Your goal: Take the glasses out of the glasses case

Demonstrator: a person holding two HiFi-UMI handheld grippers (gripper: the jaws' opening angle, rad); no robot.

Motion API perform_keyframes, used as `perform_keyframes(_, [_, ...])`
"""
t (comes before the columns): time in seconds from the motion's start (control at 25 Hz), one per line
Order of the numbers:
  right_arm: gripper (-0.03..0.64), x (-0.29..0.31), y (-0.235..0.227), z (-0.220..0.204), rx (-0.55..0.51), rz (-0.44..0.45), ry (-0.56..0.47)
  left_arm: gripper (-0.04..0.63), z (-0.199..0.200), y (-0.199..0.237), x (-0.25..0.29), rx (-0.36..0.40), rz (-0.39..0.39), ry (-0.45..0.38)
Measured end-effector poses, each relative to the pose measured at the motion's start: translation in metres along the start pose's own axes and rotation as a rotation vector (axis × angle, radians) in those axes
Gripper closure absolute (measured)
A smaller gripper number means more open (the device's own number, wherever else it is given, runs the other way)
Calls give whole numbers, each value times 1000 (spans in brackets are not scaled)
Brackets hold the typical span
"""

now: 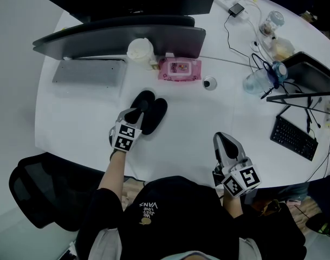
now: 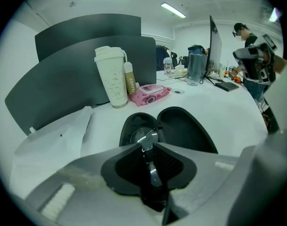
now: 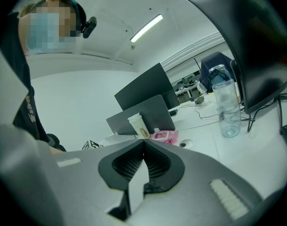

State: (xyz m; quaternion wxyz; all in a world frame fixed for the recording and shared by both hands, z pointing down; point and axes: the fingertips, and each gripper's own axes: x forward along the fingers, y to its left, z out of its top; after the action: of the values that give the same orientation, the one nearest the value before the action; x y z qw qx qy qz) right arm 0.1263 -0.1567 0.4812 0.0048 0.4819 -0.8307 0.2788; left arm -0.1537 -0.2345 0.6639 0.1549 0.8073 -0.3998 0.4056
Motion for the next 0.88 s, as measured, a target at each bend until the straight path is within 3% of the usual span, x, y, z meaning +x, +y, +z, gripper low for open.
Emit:
perform_keyframes(0.24, [615,0,0,1,1,-1,0,520,-1,3,1,-37,9,21])
perform_keyframes(0.4, [615,0,-2,1,1,-2,-2,574,-2,6,1,-47,24,21])
perform_keyframes(0.88, [615,-2,1,3,-1,0,-9,584,0,9,-3,-80,26,-5])
